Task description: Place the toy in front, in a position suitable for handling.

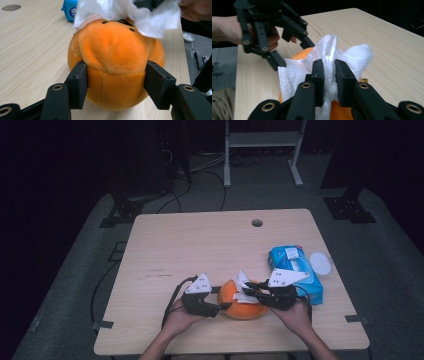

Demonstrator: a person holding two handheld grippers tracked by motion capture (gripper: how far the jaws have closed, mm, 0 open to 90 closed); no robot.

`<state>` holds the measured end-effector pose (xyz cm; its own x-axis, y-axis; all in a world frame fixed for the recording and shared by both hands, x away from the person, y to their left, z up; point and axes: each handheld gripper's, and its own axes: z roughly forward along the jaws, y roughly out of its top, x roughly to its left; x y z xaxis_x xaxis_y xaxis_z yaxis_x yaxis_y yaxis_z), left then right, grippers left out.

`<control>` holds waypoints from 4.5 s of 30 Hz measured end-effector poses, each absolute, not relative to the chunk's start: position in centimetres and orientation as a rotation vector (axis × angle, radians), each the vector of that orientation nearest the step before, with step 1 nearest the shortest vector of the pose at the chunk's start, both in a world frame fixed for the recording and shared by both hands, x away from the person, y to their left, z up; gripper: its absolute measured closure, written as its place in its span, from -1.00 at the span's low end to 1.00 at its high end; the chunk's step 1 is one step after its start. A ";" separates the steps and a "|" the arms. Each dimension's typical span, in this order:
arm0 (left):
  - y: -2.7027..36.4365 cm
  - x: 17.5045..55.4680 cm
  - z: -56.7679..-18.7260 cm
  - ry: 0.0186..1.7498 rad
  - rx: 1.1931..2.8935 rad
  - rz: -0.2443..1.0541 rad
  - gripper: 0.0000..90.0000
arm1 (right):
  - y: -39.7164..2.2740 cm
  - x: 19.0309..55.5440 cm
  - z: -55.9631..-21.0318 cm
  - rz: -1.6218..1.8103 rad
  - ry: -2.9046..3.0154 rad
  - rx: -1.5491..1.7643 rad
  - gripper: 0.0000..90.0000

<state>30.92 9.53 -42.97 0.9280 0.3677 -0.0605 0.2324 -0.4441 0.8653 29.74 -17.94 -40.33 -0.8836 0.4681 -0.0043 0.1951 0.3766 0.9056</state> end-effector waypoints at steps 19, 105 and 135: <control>11.4 32.0 -42.8 0.561 1.969 0.093 -0.35 | -15.8 28.9 -41.3 1.498 2.480 0.499 0.72; 8.2 30.4 -42.6 0.436 2.077 0.040 -0.81 | -18.0 30.5 -40.8 1.492 2.451 0.654 0.73; 8.8 29.8 -42.4 0.359 2.089 0.090 -0.55 | -15.9 29.8 -40.2 1.474 2.502 0.559 0.74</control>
<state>29.82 8.83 -42.42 0.9535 0.2902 -0.0808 0.2179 -0.4793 0.8502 29.84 -15.85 -40.21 -0.9123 0.4083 0.0316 0.2255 0.4363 0.8711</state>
